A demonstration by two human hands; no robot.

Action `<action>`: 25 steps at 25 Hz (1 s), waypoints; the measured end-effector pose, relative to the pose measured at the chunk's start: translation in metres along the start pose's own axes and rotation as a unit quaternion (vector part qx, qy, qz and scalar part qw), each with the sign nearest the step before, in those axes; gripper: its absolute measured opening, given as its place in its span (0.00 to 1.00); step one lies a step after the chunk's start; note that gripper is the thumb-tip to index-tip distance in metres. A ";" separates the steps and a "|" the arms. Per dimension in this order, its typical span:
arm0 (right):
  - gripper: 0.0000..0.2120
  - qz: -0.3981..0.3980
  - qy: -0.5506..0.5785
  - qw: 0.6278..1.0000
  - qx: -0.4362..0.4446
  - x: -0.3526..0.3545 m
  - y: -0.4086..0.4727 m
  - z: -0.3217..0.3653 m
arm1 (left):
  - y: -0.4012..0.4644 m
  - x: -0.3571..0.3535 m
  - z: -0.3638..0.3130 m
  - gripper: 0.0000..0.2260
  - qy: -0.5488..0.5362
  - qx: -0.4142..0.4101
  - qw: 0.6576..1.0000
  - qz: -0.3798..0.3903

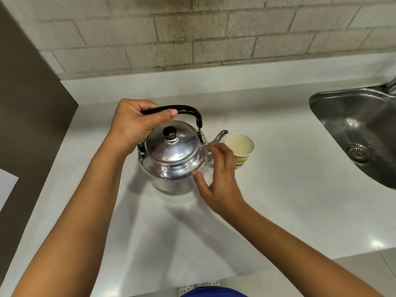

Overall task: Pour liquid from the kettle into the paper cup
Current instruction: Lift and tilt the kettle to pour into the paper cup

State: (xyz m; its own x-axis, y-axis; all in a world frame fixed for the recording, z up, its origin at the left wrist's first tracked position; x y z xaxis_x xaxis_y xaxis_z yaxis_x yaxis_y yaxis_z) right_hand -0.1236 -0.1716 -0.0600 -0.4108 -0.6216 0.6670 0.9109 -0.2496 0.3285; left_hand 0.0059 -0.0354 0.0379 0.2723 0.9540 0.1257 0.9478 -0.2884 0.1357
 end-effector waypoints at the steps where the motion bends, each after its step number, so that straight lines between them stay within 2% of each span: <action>1: 0.28 0.030 0.003 1.000 -0.010 -0.006 -0.007 -0.005 | 0.000 -0.001 -0.001 0.15 0.000 0.002 1.000 -0.001; 5: 0.34 0.085 0.047 0.994 -0.048 -0.019 -0.011 -0.014 | 0.003 -0.006 -0.008 0.14 0.013 -0.004 1.000 0.006; 9: 0.34 0.065 0.169 0.981 -0.067 -0.022 -0.006 -0.012 | 0.007 -0.016 -0.019 0.09 0.042 -0.009 0.999 0.018; 15: 0.35 0.055 0.228 0.968 -0.090 -0.032 -0.007 -0.011 | 0.010 -0.031 -0.037 0.11 0.133 -0.003 0.990 0.043; 25: 0.34 0.026 0.309 0.944 -0.109 -0.042 -0.004 -0.016 | 0.014 -0.054 -0.055 0.14 0.219 0.001 0.973 0.078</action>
State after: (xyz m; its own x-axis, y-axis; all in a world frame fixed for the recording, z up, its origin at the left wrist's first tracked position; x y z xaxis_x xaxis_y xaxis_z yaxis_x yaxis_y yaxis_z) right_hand -0.1095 -0.1564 -0.0996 -0.3254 -0.9353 0.1388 0.9434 -0.3112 0.1150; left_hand -0.0045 -0.0951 0.0871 0.3159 0.7722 0.5513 0.9012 -0.4259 0.0802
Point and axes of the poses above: each hand's wrist, its own y-axis towards the middle knuckle, its own x-axis out of the back of the hand, z = x × y, the point moved 1 cm from there along y, towards the middle knuckle, and after that the axes turned 10 degrees about -y, right-handed, at the moved point
